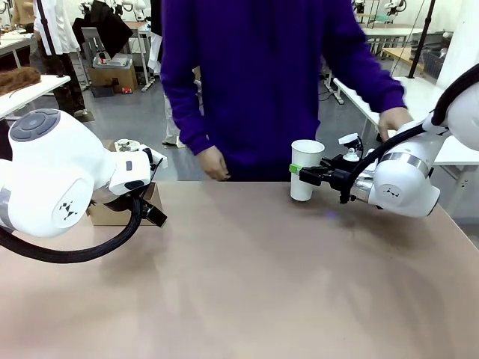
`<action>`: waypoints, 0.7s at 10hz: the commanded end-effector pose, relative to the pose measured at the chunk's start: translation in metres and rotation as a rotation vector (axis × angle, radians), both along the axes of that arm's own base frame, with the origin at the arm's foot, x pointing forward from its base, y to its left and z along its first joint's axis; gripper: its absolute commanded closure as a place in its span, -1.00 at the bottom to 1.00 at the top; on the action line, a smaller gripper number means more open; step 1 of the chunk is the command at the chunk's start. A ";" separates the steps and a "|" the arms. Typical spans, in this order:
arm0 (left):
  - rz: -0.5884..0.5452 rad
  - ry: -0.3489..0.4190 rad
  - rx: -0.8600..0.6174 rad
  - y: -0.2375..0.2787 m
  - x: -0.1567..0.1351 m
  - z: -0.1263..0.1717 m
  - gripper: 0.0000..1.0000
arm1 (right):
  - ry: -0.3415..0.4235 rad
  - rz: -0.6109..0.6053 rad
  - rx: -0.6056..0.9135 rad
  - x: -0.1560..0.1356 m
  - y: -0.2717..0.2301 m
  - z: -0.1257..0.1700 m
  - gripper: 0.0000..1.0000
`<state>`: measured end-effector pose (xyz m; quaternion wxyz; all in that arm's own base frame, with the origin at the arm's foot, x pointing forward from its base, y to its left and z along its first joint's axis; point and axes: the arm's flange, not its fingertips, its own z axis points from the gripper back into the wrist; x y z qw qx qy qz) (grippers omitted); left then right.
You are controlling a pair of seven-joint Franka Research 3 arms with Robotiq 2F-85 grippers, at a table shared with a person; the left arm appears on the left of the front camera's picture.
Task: Pour a drink into a cup and package it in a carrier.
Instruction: When a person places the Paper Cup Lid on the 600 ml Paper Cup , lift the 600 ml Paper Cup.
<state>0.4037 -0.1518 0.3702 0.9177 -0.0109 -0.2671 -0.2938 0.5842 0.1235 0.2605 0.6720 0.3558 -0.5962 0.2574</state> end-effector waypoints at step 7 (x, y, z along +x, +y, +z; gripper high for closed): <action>-0.001 0.000 -0.002 0.000 0.000 0.000 -1.00 | -0.003 -0.013 0.021 0.000 0.003 0.003 -0.76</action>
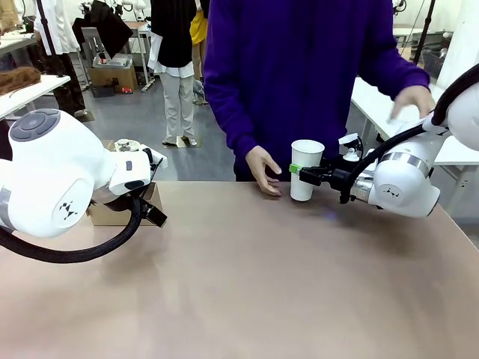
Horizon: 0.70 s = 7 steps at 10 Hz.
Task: Pour a drink into a cup and package it in a carrier.
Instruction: When a person places the Paper Cup Lid on the 600 ml Paper Cup , lift the 600 ml Paper Cup.
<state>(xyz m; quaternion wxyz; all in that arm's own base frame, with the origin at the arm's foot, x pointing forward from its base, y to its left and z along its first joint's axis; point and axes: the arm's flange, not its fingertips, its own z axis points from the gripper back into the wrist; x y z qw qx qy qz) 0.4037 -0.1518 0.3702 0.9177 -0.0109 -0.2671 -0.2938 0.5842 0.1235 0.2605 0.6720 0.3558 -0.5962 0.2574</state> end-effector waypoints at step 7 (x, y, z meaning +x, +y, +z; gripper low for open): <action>-0.001 0.000 -0.002 0.000 0.000 0.000 -1.00 | -0.003 -0.013 0.021 0.000 0.003 0.003 -0.76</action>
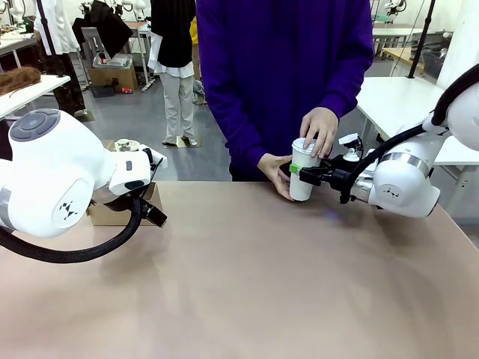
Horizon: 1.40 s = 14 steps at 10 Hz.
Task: Pour a drink into a cup and package it in a carrier.
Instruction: When a person places the Paper Cup Lid on the 600 ml Paper Cup , lift the 600 ml Paper Cup.
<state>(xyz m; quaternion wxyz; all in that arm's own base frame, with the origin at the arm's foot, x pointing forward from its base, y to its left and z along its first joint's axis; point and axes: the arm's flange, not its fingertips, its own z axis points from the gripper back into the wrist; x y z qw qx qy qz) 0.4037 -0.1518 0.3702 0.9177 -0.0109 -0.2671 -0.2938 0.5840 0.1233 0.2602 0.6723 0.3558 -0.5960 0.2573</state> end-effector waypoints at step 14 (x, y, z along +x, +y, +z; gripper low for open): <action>-0.001 0.000 -0.002 0.000 0.000 0.000 -1.00 | -0.004 -0.013 0.021 0.000 0.003 0.003 -0.76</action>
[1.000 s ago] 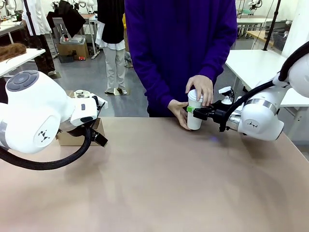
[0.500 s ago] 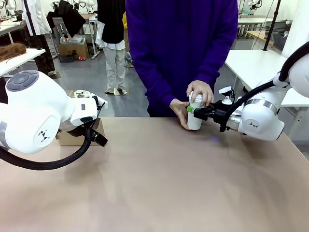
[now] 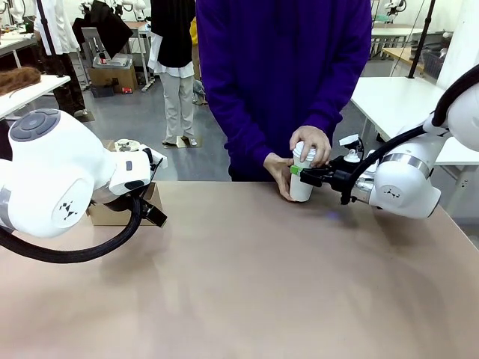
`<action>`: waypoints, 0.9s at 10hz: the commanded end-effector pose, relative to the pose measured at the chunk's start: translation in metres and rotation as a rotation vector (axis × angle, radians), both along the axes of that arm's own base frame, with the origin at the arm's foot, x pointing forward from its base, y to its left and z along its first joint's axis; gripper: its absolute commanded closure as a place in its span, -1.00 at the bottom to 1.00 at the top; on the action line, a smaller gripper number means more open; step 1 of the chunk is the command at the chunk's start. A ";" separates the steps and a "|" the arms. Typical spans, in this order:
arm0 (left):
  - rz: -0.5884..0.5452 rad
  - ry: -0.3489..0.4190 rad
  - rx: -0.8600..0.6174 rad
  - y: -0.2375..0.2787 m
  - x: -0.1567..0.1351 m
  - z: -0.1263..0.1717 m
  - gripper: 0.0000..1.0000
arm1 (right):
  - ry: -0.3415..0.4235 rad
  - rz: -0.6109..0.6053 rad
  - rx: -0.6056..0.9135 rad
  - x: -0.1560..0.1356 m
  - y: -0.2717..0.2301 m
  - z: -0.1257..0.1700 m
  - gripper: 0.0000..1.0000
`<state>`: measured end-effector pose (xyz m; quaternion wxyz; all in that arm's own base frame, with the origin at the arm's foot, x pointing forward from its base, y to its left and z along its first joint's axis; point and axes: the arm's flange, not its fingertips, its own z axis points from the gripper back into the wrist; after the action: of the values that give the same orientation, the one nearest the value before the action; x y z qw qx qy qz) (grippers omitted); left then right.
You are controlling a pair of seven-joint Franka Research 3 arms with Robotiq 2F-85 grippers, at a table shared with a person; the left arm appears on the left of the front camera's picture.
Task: Pour a drink into a cup and package it in a carrier.
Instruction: When a person places the Paper Cup Lid on the 600 ml Paper Cup , lift the 600 ml Paper Cup.
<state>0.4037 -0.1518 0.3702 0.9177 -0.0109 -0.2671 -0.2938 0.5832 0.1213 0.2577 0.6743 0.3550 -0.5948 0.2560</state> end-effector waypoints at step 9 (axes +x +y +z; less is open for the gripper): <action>-0.001 0.000 -0.002 0.000 0.000 0.000 -1.00 | -0.008 -0.010 0.023 0.001 0.005 0.005 -0.76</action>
<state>0.4037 -0.1518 0.3702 0.9177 -0.0109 -0.2671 -0.2938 0.5839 0.1222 0.2599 0.6714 0.3564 -0.5969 0.2567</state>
